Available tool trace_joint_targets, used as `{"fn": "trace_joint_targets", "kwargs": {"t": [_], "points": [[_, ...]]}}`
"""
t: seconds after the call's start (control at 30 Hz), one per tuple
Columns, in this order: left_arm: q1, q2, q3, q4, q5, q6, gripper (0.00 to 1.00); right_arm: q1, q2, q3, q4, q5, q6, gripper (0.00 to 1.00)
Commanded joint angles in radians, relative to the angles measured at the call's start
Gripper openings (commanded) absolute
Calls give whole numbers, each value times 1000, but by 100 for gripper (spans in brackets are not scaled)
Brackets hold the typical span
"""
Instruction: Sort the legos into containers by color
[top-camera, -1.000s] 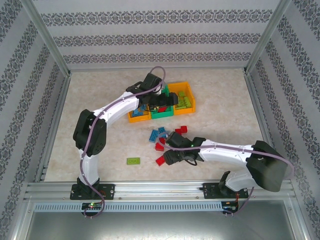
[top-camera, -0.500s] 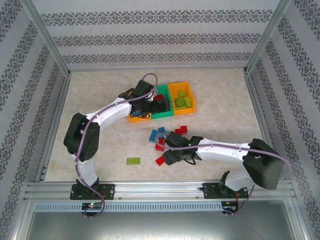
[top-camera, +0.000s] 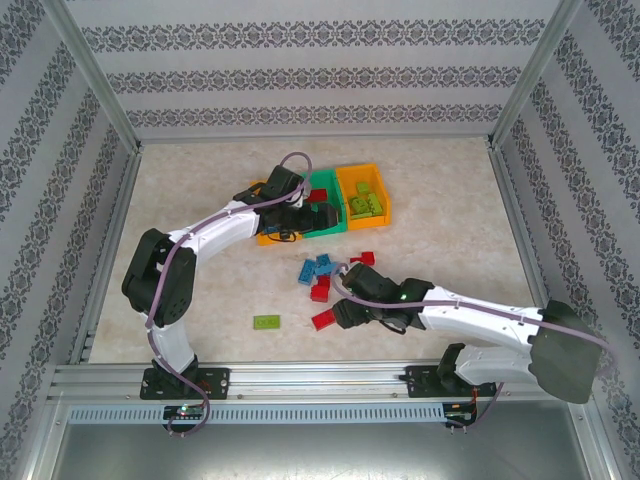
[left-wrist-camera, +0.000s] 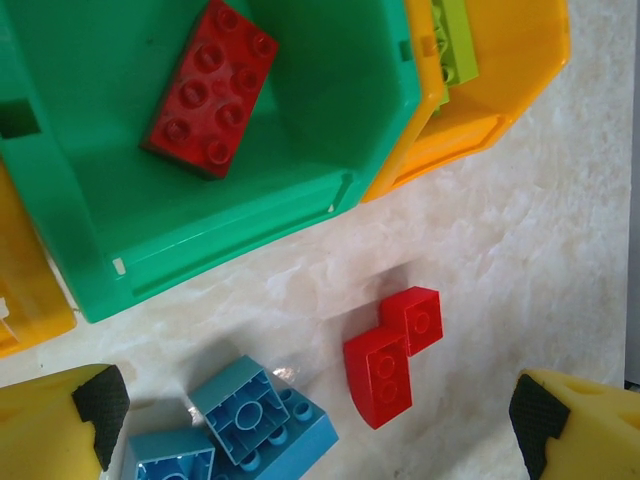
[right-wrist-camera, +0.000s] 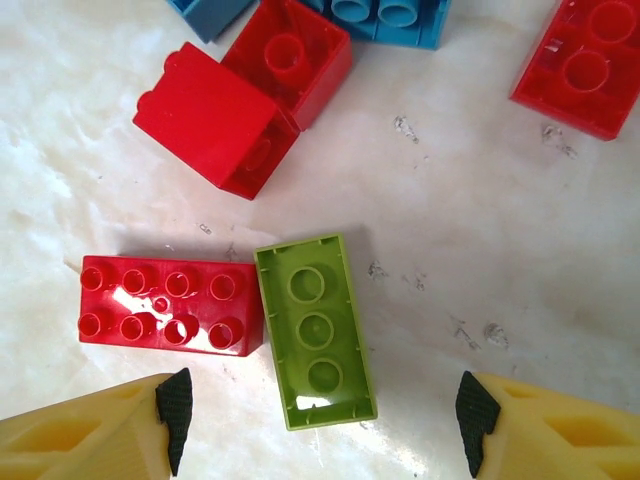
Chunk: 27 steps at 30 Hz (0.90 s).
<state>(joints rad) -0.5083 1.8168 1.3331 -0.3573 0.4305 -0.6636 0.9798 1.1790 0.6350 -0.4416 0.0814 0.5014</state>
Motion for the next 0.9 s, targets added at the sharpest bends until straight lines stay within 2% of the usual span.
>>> {"fn": "trace_joint_targets", "kwargs": {"t": [0.0,0.17,0.37,0.73,0.87], "points": [[11,-29,-12,40,10,-18,99,13,-12,-23,-21,5,14,72],[11,-30,-14,42,15,-18,99,19,51,-26,-34,-61,11,69],[13,-30,-20,43,17,-16,100,44,152,-1,-41,-78,-7,68],[17,-34,-51,55,22,-23,100,57,288,69,-58,63,-9,69],[19,-35,-54,60,25,-26,100,48,341,108,-61,65,-40,69]]}}
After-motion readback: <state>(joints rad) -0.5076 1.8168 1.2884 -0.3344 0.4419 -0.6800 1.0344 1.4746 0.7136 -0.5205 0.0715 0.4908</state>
